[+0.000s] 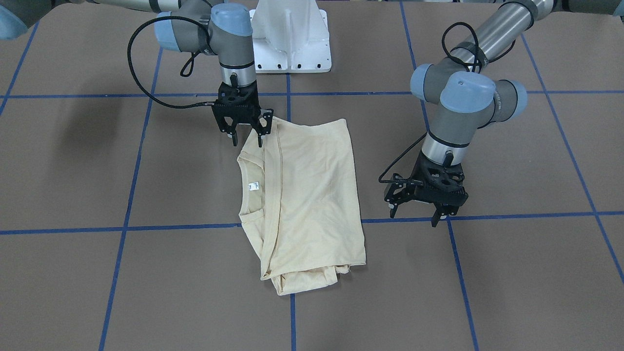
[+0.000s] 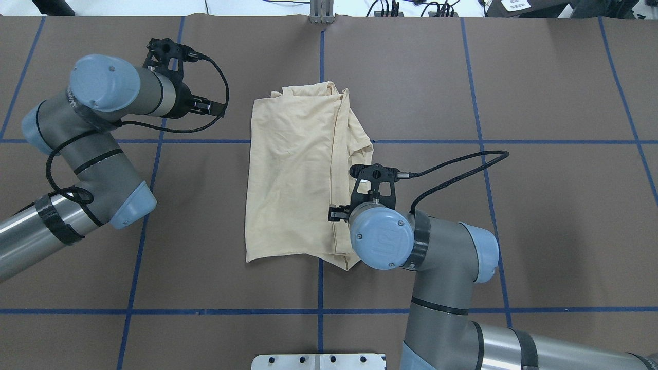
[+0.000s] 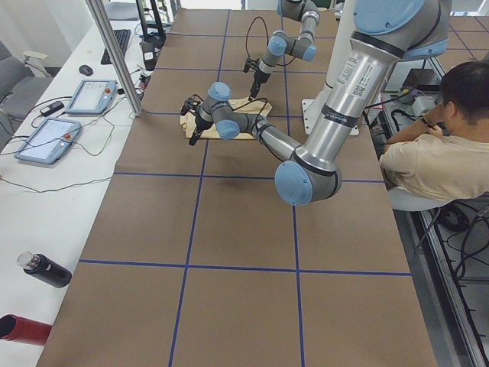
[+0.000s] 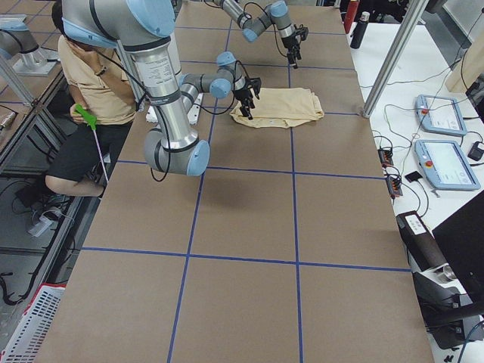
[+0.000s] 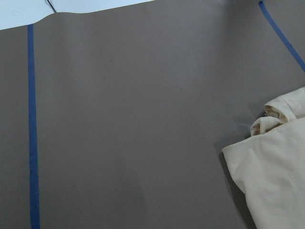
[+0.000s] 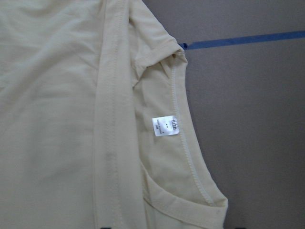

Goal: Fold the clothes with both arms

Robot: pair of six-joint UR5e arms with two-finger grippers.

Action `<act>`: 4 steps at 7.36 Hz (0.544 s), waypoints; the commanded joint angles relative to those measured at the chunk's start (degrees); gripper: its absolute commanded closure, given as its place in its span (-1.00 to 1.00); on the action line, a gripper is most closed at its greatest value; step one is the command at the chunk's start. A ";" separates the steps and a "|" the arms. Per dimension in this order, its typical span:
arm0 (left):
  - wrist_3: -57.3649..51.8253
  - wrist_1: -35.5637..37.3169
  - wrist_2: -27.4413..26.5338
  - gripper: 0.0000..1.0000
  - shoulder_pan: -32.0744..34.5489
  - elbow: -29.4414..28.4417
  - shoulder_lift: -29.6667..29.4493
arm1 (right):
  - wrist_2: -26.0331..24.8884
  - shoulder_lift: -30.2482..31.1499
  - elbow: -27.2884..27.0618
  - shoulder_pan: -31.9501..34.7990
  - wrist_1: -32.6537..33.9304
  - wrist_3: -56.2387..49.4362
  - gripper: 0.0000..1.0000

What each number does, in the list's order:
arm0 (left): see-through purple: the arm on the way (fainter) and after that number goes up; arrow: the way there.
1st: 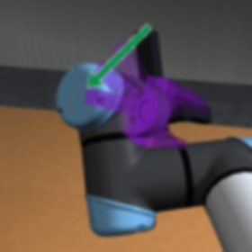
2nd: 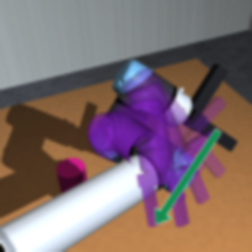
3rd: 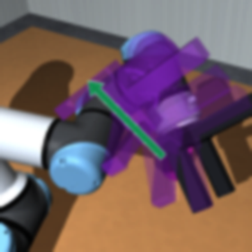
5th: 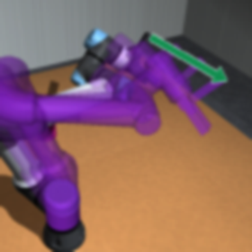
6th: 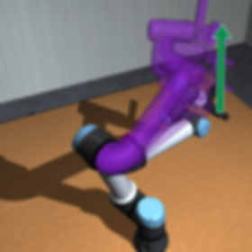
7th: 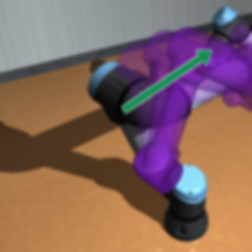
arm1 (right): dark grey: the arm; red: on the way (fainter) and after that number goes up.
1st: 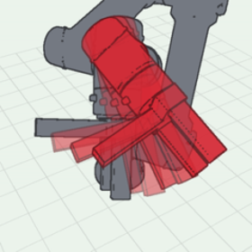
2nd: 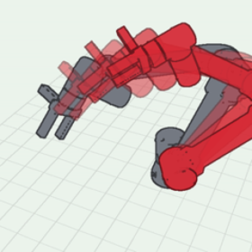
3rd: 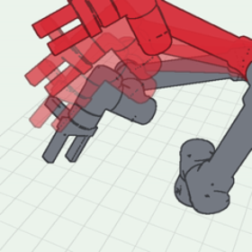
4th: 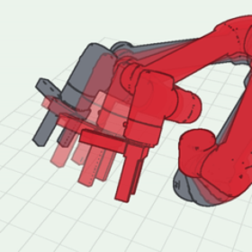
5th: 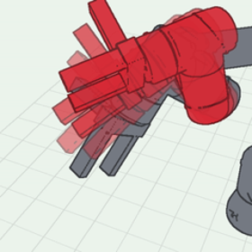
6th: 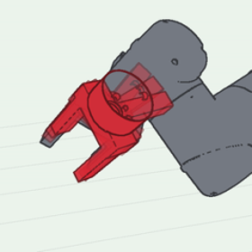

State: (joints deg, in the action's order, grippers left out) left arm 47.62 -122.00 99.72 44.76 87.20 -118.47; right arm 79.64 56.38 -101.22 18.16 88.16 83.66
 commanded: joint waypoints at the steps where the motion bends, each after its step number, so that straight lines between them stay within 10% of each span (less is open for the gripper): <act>1: -0.07 0.01 0.04 -1.00 -0.11 0.08 0.08 | 0.86 -6.69 6.26 0.73 4.73 0.10 -1.00; 4: 0.01 0.01 0.04 -1.00 -0.11 0.25 0.25 | 4.56 -13.74 16.20 2.67 9.84 -0.34 -1.00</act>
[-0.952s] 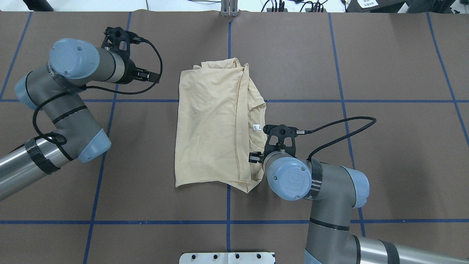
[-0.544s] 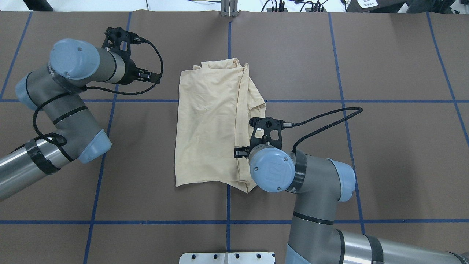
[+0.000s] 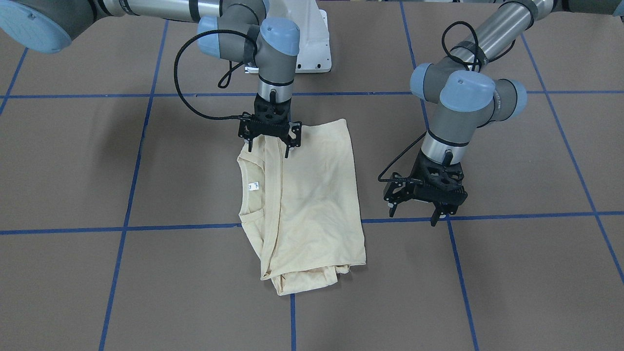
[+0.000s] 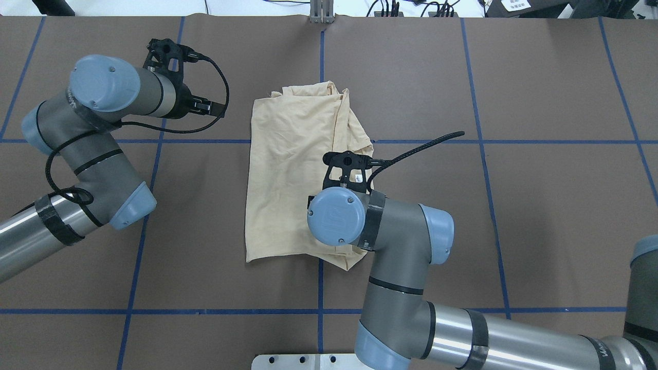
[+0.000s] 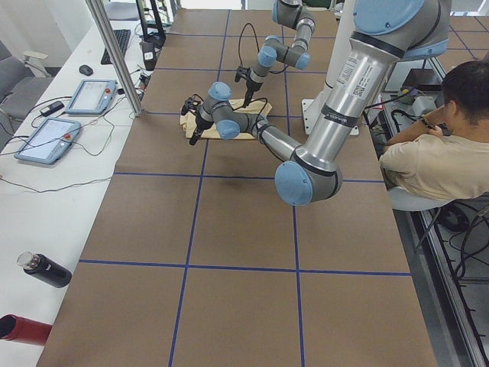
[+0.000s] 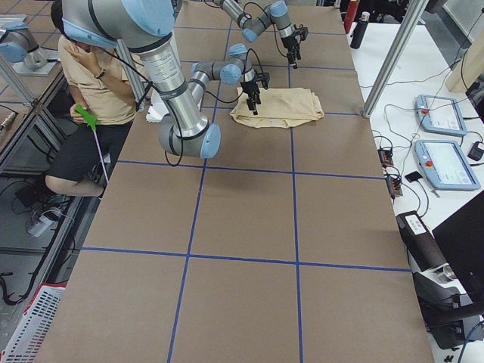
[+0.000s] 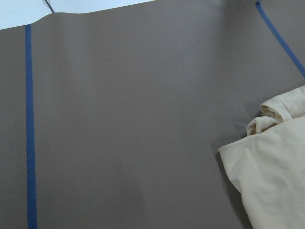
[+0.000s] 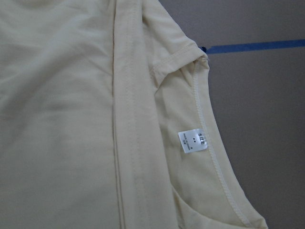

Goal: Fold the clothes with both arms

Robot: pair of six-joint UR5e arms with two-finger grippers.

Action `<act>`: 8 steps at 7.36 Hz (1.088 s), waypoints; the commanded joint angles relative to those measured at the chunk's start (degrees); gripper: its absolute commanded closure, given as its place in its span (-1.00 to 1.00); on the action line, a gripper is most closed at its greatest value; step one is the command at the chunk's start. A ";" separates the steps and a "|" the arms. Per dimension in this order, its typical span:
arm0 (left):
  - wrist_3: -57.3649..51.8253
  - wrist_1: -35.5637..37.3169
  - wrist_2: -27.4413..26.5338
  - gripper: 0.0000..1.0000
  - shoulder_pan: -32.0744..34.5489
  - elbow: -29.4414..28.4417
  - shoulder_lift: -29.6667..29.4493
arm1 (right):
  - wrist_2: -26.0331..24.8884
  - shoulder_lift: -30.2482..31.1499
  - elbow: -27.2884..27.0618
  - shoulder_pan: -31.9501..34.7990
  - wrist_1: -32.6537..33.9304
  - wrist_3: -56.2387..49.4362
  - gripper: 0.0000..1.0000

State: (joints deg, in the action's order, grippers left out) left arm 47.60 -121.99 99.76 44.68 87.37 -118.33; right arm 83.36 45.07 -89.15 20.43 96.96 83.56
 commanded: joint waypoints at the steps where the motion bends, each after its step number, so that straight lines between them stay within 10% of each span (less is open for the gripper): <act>1: -0.06 -0.09 -0.09 -1.00 -0.03 -0.01 0.21 | 0.92 -3.67 6.16 0.48 1.73 -0.93 -1.00; 8: -0.06 -0.09 0.00 -1.00 -0.03 -0.10 0.47 | 1.89 -5.87 6.71 0.48 7.54 -4.81 -1.00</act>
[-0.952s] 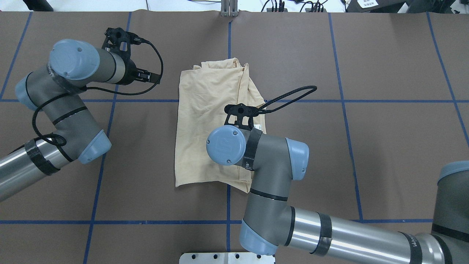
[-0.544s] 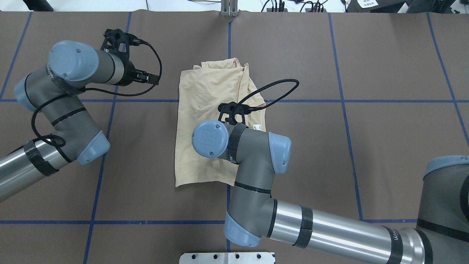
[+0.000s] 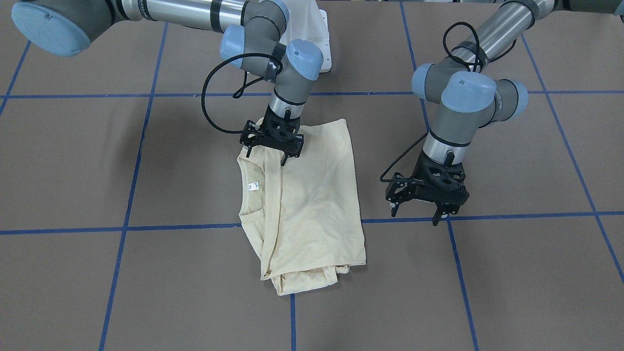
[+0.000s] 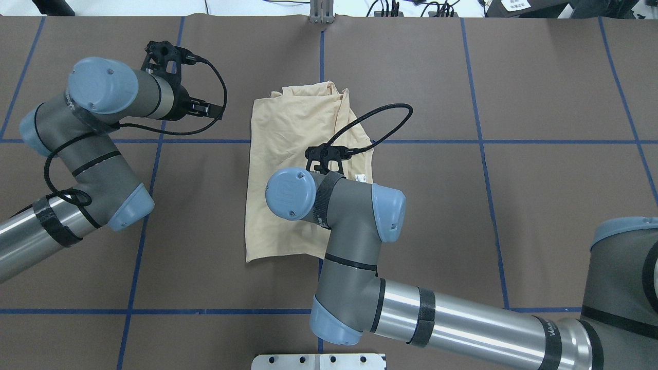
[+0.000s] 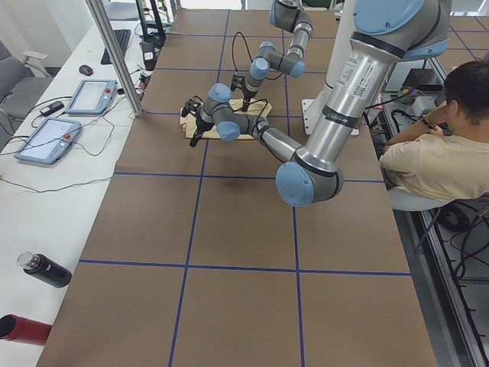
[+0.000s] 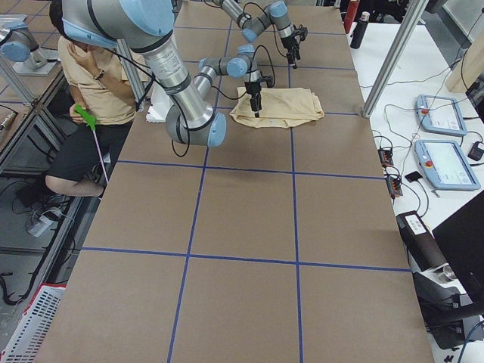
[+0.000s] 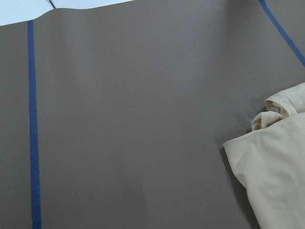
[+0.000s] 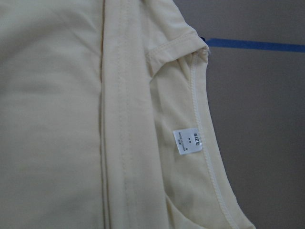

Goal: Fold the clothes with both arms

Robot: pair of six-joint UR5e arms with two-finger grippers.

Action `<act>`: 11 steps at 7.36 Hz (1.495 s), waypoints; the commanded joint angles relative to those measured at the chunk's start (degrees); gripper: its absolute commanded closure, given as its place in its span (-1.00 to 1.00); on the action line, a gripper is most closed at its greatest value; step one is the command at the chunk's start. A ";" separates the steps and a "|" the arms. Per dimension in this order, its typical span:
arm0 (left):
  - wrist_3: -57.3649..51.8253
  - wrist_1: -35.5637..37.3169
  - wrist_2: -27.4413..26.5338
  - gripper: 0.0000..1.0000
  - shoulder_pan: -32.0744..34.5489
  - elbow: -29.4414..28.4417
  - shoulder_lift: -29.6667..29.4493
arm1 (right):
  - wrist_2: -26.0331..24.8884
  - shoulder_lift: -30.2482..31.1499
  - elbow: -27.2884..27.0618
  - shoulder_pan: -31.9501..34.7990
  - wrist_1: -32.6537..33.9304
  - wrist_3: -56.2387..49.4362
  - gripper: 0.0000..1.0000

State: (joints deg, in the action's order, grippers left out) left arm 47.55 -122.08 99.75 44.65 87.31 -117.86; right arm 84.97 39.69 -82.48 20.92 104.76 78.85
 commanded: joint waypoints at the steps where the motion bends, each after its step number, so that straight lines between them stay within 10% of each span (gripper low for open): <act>1: 0.00 0.00 0.01 -1.00 -0.09 -0.03 0.00 | 0.29 -0.40 0.04 0.00 -0.52 -0.18 -1.00; 11: -0.18 -1.14 0.01 -1.00 -0.18 -0.29 0.09 | 0.46 -0.40 2.15 0.61 5.61 -5.01 -1.00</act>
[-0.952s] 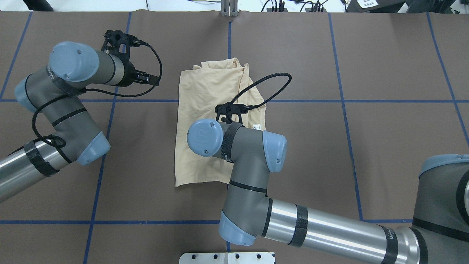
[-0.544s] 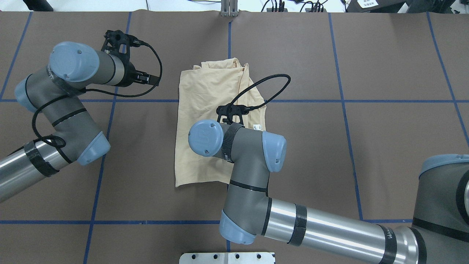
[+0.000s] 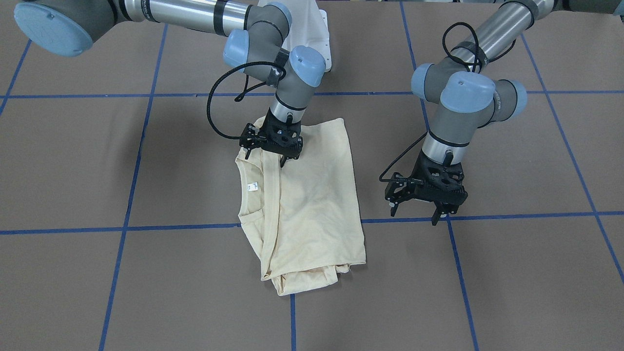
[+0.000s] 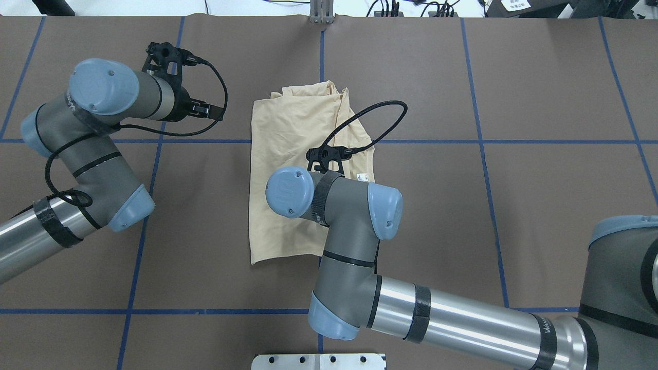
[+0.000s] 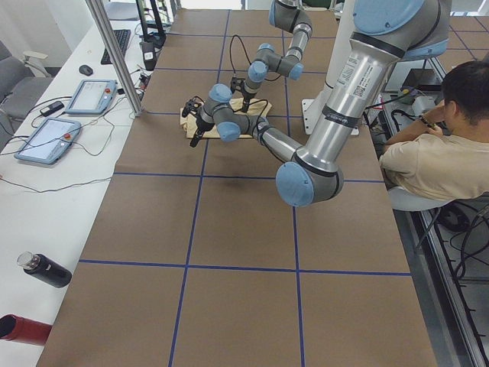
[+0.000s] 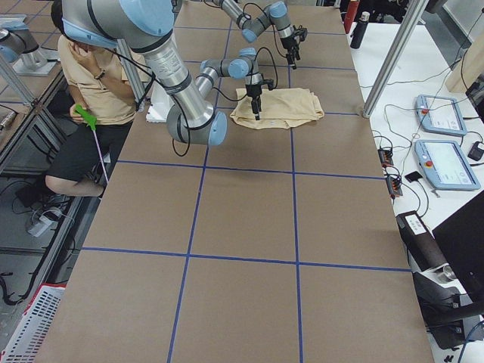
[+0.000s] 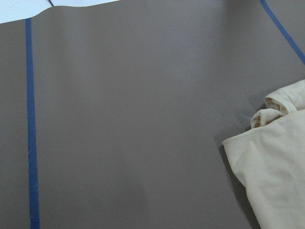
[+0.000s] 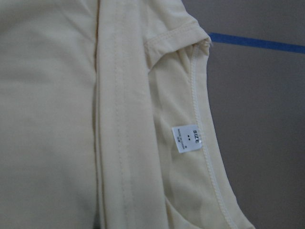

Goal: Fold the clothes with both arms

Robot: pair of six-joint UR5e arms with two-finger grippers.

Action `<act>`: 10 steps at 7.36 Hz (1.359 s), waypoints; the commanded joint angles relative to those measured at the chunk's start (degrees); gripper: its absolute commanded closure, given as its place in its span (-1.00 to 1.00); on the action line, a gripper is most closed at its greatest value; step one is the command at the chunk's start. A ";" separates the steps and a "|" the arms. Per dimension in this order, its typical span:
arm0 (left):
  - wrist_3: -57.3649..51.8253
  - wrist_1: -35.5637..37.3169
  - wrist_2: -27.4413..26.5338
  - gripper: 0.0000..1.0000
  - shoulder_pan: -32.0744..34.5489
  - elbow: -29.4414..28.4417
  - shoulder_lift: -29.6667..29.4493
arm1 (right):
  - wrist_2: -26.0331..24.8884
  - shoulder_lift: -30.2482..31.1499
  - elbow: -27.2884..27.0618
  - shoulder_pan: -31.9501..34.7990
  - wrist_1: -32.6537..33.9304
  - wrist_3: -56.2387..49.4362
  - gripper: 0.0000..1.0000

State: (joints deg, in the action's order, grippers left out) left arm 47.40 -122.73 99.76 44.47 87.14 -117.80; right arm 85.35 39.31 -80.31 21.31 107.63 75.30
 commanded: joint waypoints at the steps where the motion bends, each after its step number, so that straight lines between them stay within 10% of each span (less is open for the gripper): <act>1: -0.02 -0.49 0.00 -1.00 0.00 -0.21 0.03 | 0.61 -0.03 -0.54 1.18 5.02 -3.47 -1.00; 8: -0.46 -0.58 0.00 -1.00 0.00 -0.30 0.03 | 1.14 2.51 -0.81 4.78 5.92 -8.31 -1.00; 10: -0.46 -0.58 0.00 -1.00 0.00 -0.13 0.03 | 0.88 10.91 -8.14 5.84 6.01 -10.86 -1.00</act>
State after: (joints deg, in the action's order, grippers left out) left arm 46.96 -123.31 99.76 44.47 86.92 -117.77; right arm 86.36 44.87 -83.55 26.60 113.55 66.07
